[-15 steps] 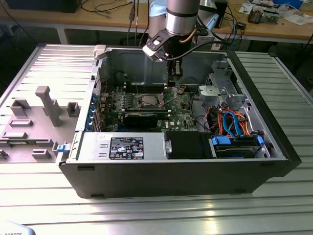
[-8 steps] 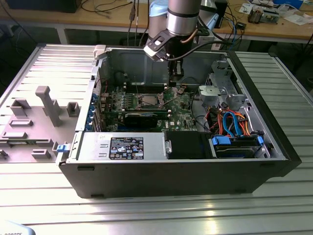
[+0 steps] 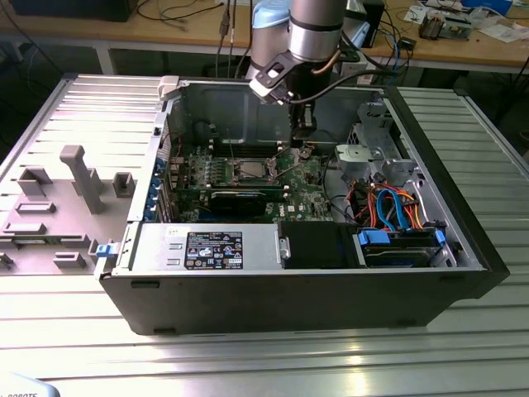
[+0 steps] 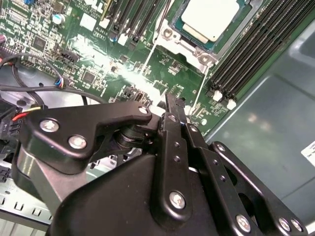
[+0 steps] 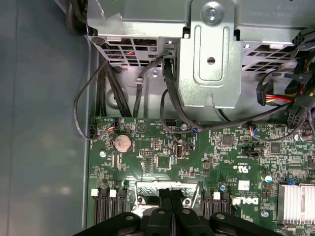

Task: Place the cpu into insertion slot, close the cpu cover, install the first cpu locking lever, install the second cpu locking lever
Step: 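Close the cpu cover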

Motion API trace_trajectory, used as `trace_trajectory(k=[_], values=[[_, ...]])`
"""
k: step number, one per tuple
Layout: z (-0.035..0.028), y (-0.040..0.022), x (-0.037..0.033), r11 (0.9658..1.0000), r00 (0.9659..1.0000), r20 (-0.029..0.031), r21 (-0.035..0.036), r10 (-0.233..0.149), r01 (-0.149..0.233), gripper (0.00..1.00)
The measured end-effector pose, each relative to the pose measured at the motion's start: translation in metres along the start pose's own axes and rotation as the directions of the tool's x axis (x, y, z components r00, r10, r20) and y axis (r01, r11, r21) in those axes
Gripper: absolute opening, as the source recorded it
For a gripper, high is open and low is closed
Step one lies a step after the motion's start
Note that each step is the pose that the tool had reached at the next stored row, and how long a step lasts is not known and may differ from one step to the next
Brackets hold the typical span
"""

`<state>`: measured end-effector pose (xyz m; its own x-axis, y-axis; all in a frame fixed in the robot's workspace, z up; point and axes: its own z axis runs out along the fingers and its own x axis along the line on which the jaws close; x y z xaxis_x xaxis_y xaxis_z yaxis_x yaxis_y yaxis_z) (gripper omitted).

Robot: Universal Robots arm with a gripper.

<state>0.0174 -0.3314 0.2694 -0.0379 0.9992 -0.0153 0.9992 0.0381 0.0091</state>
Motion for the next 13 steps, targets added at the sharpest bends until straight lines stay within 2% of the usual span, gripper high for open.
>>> trace_trajectory(k=[6,11,13], values=[[0.0016,0.0048,-0.0001,1.0000,1.0000,0.0004,-0.0001,0.000,0.000,0.11],[0.0043,0.0122,-0.0004,1.0000,1.0000,0.0057,0.0003,0.000,0.000,0.11],[0.0047,0.0148,-0.0005,1.0000,1.0000,0.0059,0.0002,0.000,0.000,0.11]])
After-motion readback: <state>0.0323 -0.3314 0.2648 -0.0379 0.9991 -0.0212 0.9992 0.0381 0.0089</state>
